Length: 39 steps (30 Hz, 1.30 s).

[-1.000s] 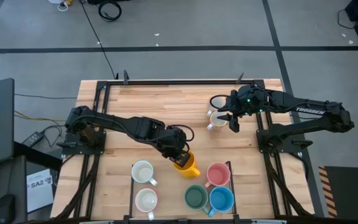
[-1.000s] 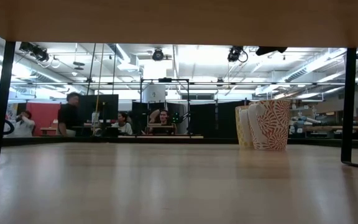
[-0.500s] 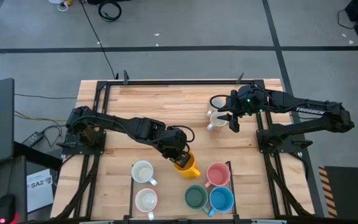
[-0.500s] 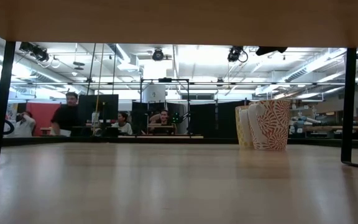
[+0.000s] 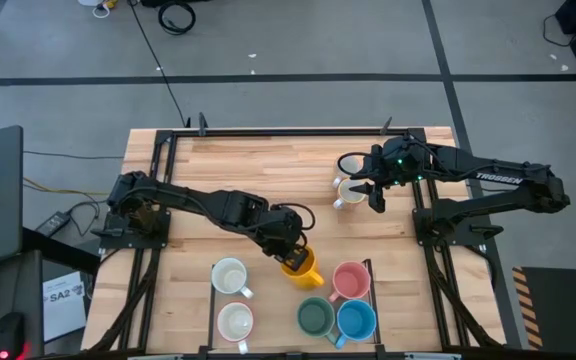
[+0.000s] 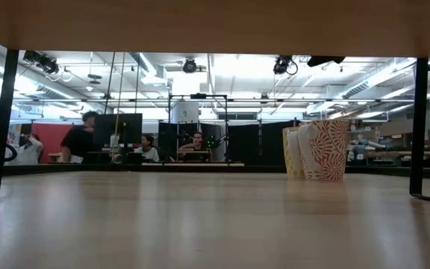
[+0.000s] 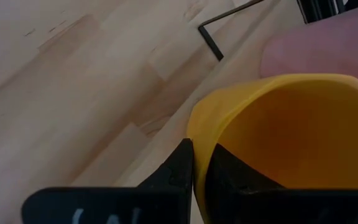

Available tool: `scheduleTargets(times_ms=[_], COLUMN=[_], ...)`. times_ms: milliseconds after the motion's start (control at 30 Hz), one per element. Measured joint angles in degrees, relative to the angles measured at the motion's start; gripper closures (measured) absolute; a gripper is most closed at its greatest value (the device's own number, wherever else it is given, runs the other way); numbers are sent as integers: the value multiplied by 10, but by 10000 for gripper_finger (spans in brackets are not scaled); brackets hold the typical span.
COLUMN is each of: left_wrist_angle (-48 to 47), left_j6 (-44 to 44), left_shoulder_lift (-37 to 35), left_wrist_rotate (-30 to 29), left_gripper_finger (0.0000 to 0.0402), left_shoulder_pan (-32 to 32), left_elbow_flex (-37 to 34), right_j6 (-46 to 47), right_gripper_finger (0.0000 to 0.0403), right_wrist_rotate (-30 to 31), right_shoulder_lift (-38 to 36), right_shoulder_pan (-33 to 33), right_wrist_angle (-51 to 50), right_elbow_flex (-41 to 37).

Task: Place coffee mugs
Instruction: Put the yellow mug on the shelf

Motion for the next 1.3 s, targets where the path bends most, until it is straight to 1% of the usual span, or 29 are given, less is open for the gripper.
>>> scheduleTargets(times_ms=[300,900,1300], left_wrist_angle=[3,32,36], left_j6=[0,7,6], left_shoulder_lift=[0,0,0], left_wrist_rotate=[1,1,2], left_gripper_finger=[357,354,307], left_shoulder_pan=[0,0,-2], left_elbow_flex=[0,0,0], right_j6=[0,0,0], right_gripper_finger=[240,240,240], right_wrist_rotate=[0,0,0], right_shoulder_lift=[0,0,0], right_shoulder_pan=[0,0,0], right_wrist_angle=[0,0,0], right_elbow_flex=[0,0,0])
